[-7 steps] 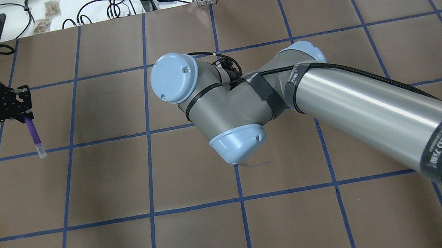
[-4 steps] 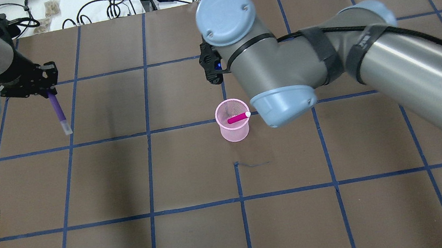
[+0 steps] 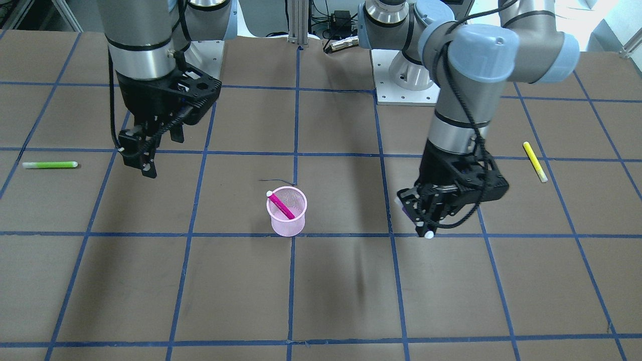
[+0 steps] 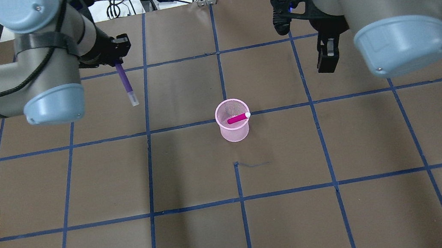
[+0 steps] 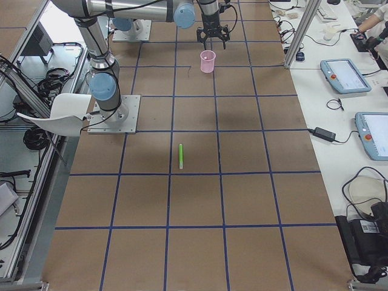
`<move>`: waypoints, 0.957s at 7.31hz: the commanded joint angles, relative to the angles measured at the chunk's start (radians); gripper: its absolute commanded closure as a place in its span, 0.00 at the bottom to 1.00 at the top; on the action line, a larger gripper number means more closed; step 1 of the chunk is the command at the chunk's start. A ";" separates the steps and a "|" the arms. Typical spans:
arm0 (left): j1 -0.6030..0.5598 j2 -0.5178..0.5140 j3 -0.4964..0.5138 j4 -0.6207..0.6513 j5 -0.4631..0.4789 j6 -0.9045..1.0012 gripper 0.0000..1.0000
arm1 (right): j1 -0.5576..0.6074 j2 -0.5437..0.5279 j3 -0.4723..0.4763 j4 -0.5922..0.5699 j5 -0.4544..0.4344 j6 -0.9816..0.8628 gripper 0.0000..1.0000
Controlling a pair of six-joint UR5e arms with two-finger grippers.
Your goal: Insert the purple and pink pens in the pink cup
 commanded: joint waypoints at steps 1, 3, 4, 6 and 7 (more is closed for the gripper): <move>-0.165 -0.016 -0.006 0.042 0.068 -0.176 1.00 | -0.012 -0.030 -0.029 0.029 0.045 0.082 0.00; -0.251 -0.037 -0.023 0.042 0.120 -0.280 1.00 | -0.006 -0.023 -0.100 0.150 0.046 0.296 0.00; -0.263 -0.057 -0.027 0.083 0.122 -0.278 1.00 | -0.006 -0.020 -0.119 0.210 0.044 0.515 0.00; -0.300 -0.094 -0.028 0.166 0.124 -0.325 1.00 | -0.007 -0.032 -0.122 0.212 0.043 0.849 0.00; -0.312 -0.108 -0.028 0.174 0.122 -0.357 1.00 | -0.006 -0.039 -0.122 0.212 0.053 1.008 0.00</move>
